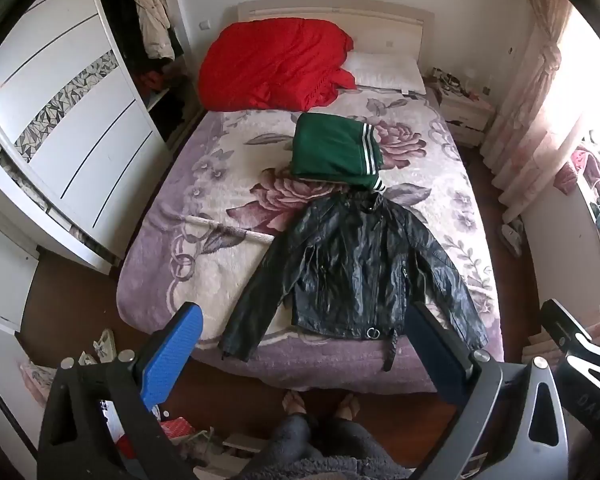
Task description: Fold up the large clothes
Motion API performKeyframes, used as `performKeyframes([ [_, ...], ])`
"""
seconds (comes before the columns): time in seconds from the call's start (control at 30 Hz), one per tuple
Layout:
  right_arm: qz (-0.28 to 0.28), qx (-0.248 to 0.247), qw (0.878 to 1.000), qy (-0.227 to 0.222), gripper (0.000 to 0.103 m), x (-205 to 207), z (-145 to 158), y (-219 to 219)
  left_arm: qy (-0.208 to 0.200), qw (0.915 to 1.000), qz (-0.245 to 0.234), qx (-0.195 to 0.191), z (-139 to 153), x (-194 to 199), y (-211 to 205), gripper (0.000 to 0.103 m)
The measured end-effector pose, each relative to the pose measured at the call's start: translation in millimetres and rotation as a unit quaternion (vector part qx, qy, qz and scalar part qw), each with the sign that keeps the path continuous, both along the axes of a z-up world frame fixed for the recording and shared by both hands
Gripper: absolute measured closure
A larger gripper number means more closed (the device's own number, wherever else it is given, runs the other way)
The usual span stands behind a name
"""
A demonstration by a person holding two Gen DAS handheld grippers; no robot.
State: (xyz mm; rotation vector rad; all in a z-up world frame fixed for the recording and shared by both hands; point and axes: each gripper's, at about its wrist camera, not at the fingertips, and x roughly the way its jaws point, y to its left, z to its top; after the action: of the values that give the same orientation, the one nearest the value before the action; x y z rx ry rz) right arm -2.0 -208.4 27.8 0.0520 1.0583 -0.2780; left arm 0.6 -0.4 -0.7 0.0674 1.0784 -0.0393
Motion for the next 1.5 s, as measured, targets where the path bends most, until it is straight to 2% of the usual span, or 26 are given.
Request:
performKeyframes([
  [0.6,0.0,-0.002,1.0,-0.006,0.0,-7,11,6,-0.013,0.9999,0.0,-0.002,1,0,1,0.0],
  [0.77,0.0,-0.001,1.0,-0.008,0.0,-4,19,9,-0.014,0.9999,-0.001,-0.001,12,1,5,0.0],
  [0.9,0.001,-0.003,1.0,-0.009,0.0,-6,18,10,-0.017,0.9999,0.0,0.0,11,0,5,0.0],
  [1.17,0.003,-0.004,1.0,-0.012,0.0,-1,26,12,-0.024,0.9997,0.004,-0.004,34,-3,9,0.0],
  [1.5,0.003,-0.004,1.0,-0.014,0.0,-4,29,14,-0.028,0.9996,0.004,-0.004,31,-6,8,0.0],
])
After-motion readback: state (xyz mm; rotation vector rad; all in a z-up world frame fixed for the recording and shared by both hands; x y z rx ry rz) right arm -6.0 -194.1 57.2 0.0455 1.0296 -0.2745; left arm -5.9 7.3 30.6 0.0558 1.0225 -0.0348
